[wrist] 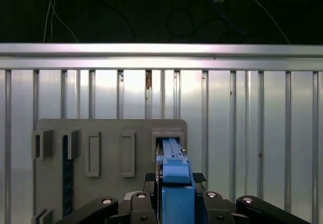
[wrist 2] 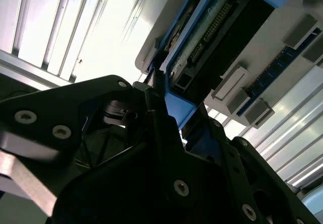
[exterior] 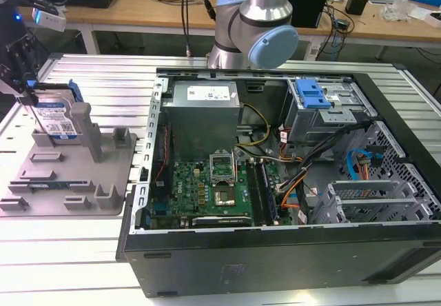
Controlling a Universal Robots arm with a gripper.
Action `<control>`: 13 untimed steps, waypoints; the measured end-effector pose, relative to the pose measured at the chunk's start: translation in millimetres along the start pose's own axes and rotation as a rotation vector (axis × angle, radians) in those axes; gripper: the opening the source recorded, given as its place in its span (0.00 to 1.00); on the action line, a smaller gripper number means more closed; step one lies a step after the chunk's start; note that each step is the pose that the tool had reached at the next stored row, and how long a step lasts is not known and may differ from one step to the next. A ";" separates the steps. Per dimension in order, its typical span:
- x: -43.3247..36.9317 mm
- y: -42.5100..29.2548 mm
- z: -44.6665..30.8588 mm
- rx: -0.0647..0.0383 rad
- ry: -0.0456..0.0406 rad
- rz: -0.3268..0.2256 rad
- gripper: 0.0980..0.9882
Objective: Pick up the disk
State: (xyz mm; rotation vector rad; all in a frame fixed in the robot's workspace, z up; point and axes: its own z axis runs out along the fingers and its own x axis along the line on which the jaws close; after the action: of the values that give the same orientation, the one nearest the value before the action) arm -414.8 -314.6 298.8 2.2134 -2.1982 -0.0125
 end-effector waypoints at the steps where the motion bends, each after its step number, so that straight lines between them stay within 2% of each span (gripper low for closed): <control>1: 0.0 0.0 0.0 0.000 0.0000 0.000 0.30; 5: 0.1 0.1 -0.6 0.000 0.0000 0.000 0.30; 7: 0.4 0.1 -4.0 0.000 0.0000 0.000 0.30; 9: 0.7 0.2 -9.2 0.000 0.0000 0.000 0.30; 13: 1.2 0.5 -24.7 0.000 -0.0004 0.000 0.30</control>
State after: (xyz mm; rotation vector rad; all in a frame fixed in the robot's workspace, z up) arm -414.8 -315.5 323.5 2.2137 -2.1984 -0.0128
